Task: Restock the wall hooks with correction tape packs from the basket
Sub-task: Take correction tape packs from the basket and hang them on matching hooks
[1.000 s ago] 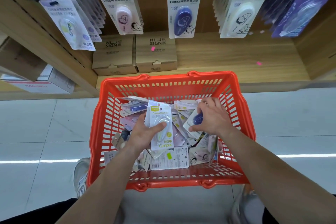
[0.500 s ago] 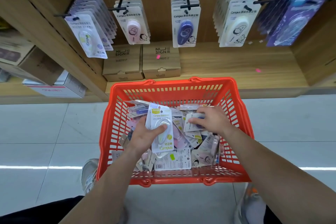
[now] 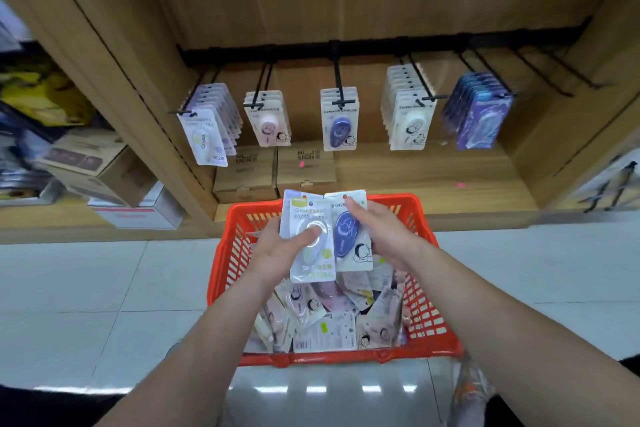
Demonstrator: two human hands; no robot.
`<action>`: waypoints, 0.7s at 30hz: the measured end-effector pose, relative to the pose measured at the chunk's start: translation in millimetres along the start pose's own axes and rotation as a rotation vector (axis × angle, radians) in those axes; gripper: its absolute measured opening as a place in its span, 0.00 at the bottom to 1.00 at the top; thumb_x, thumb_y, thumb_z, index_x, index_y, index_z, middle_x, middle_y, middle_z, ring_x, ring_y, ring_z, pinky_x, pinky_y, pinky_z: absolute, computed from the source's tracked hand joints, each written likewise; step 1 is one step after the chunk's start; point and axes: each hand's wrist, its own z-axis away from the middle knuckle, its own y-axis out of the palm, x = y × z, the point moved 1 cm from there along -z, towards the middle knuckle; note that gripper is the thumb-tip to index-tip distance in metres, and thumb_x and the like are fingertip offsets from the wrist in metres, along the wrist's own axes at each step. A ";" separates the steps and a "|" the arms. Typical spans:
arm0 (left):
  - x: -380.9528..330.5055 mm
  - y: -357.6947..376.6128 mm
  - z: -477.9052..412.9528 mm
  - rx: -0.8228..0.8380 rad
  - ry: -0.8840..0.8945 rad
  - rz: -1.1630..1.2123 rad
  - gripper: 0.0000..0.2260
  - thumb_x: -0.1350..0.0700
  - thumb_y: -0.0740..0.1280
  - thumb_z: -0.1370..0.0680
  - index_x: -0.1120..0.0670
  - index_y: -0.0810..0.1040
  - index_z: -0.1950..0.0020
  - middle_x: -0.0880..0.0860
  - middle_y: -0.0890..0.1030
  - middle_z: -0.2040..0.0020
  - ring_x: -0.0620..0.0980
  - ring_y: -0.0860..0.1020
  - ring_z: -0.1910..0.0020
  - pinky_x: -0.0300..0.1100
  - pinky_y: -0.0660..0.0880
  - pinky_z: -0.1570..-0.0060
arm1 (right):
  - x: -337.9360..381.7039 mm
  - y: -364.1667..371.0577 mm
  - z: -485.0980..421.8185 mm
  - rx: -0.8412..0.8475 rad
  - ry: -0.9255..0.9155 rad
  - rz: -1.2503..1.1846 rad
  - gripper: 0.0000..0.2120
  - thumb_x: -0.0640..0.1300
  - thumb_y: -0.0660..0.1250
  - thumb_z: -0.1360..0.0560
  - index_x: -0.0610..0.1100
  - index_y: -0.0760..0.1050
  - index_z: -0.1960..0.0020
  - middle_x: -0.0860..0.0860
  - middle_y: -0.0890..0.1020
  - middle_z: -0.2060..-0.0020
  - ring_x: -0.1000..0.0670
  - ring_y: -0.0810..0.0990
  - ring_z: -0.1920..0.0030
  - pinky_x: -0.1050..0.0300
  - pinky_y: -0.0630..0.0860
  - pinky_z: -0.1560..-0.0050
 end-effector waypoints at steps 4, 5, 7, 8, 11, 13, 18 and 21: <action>-45.7 -2.7 13.6 -0.003 0.074 0.004 0.18 0.52 0.79 0.27 0.53 0.80 0.39 0.52 0.87 0.46 0.51 0.87 0.51 0.45 0.83 0.59 | 42.8 2.5 14.5 0.042 -0.112 0.090 0.16 0.28 0.67 0.25 0.44 0.79 0.43 0.46 0.87 0.51 0.48 0.85 0.52 0.56 0.81 0.54; -58.3 -7.1 15.6 -0.020 0.091 -0.015 0.19 0.51 0.79 0.27 0.53 0.80 0.39 0.52 0.87 0.46 0.51 0.87 0.51 0.46 0.83 0.57 | 53.9 -1.4 15.0 0.017 -0.125 0.093 0.18 0.27 0.66 0.27 0.44 0.78 0.43 0.46 0.87 0.52 0.48 0.85 0.53 0.54 0.81 0.54; -82.7 -18.4 19.9 -0.019 0.116 -0.044 0.21 0.50 0.80 0.28 0.53 0.80 0.39 0.51 0.87 0.47 0.52 0.87 0.52 0.50 0.84 0.54 | 76.2 -11.8 15.9 -0.020 -0.146 0.097 0.19 0.28 0.70 0.28 0.41 0.77 0.40 0.44 0.87 0.49 0.45 0.86 0.49 0.46 0.83 0.46; -92.7 -24.9 20.9 -0.006 0.128 -0.060 0.21 0.49 0.80 0.28 0.53 0.80 0.39 0.51 0.87 0.47 0.52 0.87 0.52 0.52 0.84 0.52 | 86.7 -18.1 17.2 -0.039 -0.148 0.097 0.18 0.29 0.72 0.28 0.39 0.77 0.39 0.43 0.87 0.48 0.42 0.87 0.47 0.41 0.82 0.43; -111.1 -45.1 24.8 0.010 0.138 -0.152 0.24 0.47 0.82 0.31 0.52 0.79 0.39 0.50 0.87 0.48 0.52 0.87 0.52 0.53 0.84 0.49 | 100.1 -39.7 8.6 -0.102 -0.137 0.177 0.14 0.39 0.76 0.25 0.39 0.80 0.41 0.44 0.88 0.50 0.41 0.88 0.49 0.36 0.82 0.42; -114.5 -54.1 24.3 0.030 0.137 -0.184 0.25 0.46 0.82 0.31 0.53 0.79 0.38 0.50 0.87 0.48 0.52 0.87 0.53 0.55 0.83 0.48 | 101.9 -45.6 0.2 -0.137 -0.136 0.264 0.14 0.45 0.77 0.25 0.42 0.80 0.43 0.46 0.88 0.52 0.43 0.88 0.51 0.37 0.83 0.44; -114.6 -53.7 16.1 0.001 0.119 -0.080 0.22 0.51 0.80 0.27 0.53 0.77 0.37 0.50 0.88 0.49 0.51 0.88 0.56 0.44 0.82 0.64 | 107.3 -31.8 -28.7 -0.254 -0.187 0.273 0.11 0.46 0.74 0.22 0.44 0.76 0.43 0.48 0.88 0.52 0.48 0.88 0.54 0.45 0.85 0.51; -116.4 -48.4 5.4 0.003 0.132 -0.066 0.22 0.49 0.79 0.27 0.51 0.77 0.37 0.49 0.87 0.48 0.51 0.87 0.54 0.46 0.83 0.61 | 107.4 -27.8 -48.5 -0.316 -0.226 0.216 0.10 0.45 0.73 0.21 0.43 0.75 0.43 0.49 0.87 0.51 0.48 0.87 0.51 0.42 0.83 0.47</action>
